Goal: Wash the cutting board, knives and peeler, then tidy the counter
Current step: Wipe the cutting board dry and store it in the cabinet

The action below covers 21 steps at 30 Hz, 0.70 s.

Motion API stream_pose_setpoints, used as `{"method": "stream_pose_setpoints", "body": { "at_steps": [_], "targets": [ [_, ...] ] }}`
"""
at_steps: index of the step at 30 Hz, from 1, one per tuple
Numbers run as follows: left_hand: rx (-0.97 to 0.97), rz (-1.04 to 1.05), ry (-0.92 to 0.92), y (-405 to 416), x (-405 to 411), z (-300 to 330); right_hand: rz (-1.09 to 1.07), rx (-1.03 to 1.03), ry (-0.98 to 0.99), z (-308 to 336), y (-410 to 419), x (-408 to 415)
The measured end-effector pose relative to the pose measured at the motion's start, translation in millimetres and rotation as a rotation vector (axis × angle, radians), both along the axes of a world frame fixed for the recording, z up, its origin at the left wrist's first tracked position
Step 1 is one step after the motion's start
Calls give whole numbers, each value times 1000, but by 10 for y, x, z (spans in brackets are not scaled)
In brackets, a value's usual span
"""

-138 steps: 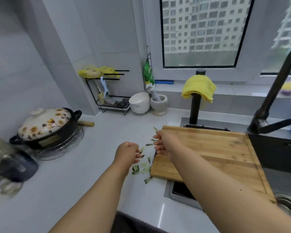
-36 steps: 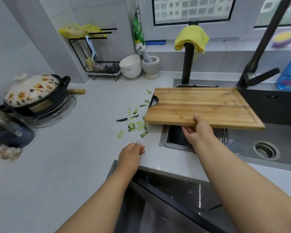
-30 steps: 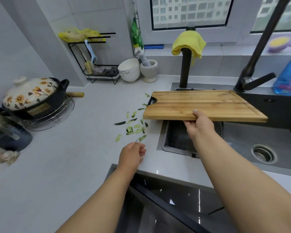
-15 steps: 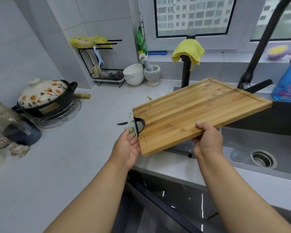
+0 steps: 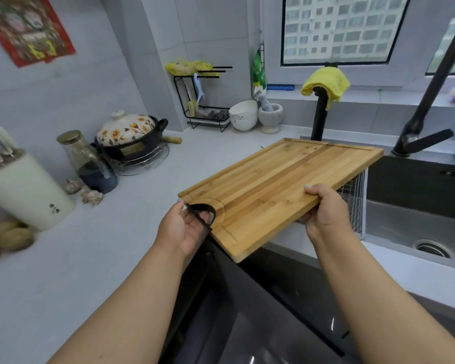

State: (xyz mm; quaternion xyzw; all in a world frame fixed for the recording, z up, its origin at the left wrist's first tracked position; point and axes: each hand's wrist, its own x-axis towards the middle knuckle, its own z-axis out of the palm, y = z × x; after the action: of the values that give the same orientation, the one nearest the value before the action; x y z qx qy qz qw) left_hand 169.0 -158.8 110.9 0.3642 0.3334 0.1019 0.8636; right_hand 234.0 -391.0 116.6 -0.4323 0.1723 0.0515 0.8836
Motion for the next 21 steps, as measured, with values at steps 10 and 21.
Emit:
{"method": "stream_pose_setpoints", "body": {
  "at_steps": [10,21],
  "targets": [
    [121,95,106,243,-1473,-130,201,-42,-64,150,-45,-898],
    [337,-327,439,167,-2714,-432,407,-286,-68,274,-193,-1738]
  ]
}}
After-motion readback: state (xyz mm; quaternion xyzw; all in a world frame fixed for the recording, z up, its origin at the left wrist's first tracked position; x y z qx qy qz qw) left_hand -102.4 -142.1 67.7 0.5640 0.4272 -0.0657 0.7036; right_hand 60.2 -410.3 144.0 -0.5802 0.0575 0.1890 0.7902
